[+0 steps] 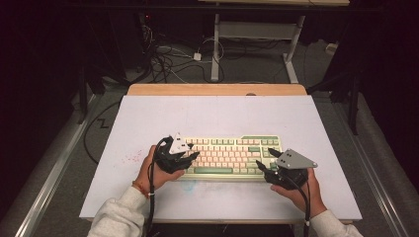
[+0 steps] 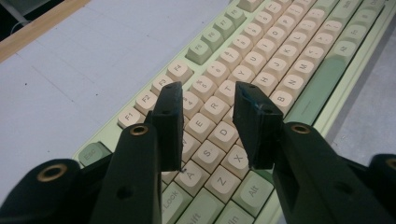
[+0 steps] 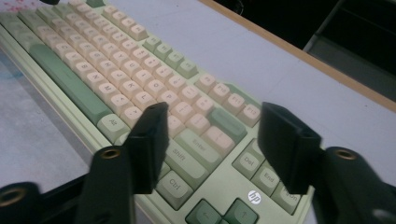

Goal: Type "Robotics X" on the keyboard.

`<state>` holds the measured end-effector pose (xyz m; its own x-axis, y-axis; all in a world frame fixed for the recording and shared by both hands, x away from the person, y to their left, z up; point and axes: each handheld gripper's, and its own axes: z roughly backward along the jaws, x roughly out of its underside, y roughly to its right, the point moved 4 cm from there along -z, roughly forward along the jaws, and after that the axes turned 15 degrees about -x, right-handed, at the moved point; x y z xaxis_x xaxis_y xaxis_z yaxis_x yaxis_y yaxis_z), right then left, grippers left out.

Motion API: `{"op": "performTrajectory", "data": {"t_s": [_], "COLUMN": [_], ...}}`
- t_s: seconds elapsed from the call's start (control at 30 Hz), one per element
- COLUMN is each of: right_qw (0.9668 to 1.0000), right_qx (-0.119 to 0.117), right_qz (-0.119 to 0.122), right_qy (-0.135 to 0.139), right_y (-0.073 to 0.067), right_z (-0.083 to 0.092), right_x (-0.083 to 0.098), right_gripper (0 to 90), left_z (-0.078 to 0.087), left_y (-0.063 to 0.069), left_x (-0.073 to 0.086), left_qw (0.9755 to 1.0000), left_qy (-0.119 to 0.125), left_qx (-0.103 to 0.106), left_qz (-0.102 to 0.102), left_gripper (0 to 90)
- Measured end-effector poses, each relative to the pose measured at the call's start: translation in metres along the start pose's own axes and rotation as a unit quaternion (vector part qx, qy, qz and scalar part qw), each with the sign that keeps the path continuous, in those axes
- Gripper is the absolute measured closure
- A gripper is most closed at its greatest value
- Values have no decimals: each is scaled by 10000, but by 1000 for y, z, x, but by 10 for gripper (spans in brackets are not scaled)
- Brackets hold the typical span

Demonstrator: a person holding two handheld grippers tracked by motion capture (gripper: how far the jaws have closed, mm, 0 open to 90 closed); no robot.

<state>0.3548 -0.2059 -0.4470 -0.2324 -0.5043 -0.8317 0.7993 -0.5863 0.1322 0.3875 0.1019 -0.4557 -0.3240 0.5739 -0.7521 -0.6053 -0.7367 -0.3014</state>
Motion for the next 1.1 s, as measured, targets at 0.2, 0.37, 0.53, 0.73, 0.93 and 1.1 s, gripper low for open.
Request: {"op": "performTrajectory", "data": {"t_s": [0.2, 0.37, 0.53, 0.73, 0.93, 1.1], "right_qw": [9983, 9963, 9943, 9931, 9926, 9926], "right_qx": [-356, -516, -614, -644, -654, -661], "right_qz": [-100, -102, -147, -182, -140, -179], "right_qy": [-445, -684, -865, -967, -1017, -1001], "right_y": [3, 5, 6, 7, 6, 6], "right_z": [-17, -29, -40, -45, -46, -46], "right_x": [4, 6, 10, 12, 13, 14], "right_gripper": [837, 900, 900, 900, 900, 900], "left_z": [-3, -6, -7, -9, -17, -23], "left_y": [1, 1, 1, 2, 6, 10], "left_x": [-1, -3, -5, -7, -11, -14], "left_qw": [10000, 10000, 9999, 9999, 9996, 9989], "left_qy": [-38, -21, 1, -13, -169, -271], "left_qx": [-15, -54, -65, -47, 69, 85], "left_qz": [-52, -54, -97, -128, -229, -365], "left_gripper": [600, 559, 544, 618, 812, 848]}}
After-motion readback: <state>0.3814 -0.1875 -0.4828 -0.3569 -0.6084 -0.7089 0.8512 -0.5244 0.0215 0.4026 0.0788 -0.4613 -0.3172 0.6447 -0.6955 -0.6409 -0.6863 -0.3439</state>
